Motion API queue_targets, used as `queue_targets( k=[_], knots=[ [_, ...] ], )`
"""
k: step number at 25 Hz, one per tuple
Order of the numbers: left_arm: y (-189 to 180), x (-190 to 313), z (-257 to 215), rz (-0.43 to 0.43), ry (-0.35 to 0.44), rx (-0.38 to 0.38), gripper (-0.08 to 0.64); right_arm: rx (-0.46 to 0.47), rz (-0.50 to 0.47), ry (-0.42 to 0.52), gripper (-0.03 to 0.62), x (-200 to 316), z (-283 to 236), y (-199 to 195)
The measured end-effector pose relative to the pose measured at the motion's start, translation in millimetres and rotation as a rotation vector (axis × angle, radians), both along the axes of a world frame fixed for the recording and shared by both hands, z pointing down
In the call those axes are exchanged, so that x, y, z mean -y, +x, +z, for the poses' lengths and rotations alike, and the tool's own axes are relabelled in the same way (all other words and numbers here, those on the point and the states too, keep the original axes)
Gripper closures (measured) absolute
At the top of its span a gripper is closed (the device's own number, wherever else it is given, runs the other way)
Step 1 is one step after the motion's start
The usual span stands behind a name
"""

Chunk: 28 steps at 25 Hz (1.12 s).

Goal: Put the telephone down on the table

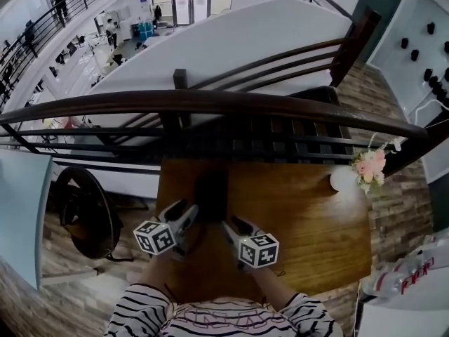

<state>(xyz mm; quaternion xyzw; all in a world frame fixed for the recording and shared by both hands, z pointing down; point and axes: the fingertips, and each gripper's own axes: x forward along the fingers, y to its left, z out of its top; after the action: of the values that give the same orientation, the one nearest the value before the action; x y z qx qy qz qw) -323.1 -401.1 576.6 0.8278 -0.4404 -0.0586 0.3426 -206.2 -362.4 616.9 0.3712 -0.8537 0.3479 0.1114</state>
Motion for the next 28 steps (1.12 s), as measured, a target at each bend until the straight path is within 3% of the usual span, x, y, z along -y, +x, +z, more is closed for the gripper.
queue_targets(
  k=[4, 7, 10, 15, 28],
  knots=[
    [13.6, -43.9, -23.5, -0.017, 0.035, 0.032, 0.419, 0.014, -0.002, 0.036, 0.500, -34.8, -23.5, 13.6],
    [13.8, -109.6, -32.9, -0.042, 0.050, 0.043, 0.452, 0.021, -0.006, 0.062, 0.565, -94.3, -34.5, 15.3],
    [21.0, -156.7, -39.5, -0.072, 0.071, 0.048, 0.490, 0.028, -0.024, 0.090, 0.590, -135.7, -42.3, 22.7],
    [52.9, -162.3, -59.2, -0.142, 0.110, 0.058, 0.557, 0.038, -0.060, 0.126, 0.592, -134.0, -60.8, 62.3],
    [138.7, -284.9, -70.1, -0.220, 0.092, 0.103, 0.558, 0.066, -0.148, 0.148, 0.592, -238.8, -87.5, 149.3]
  ],
)
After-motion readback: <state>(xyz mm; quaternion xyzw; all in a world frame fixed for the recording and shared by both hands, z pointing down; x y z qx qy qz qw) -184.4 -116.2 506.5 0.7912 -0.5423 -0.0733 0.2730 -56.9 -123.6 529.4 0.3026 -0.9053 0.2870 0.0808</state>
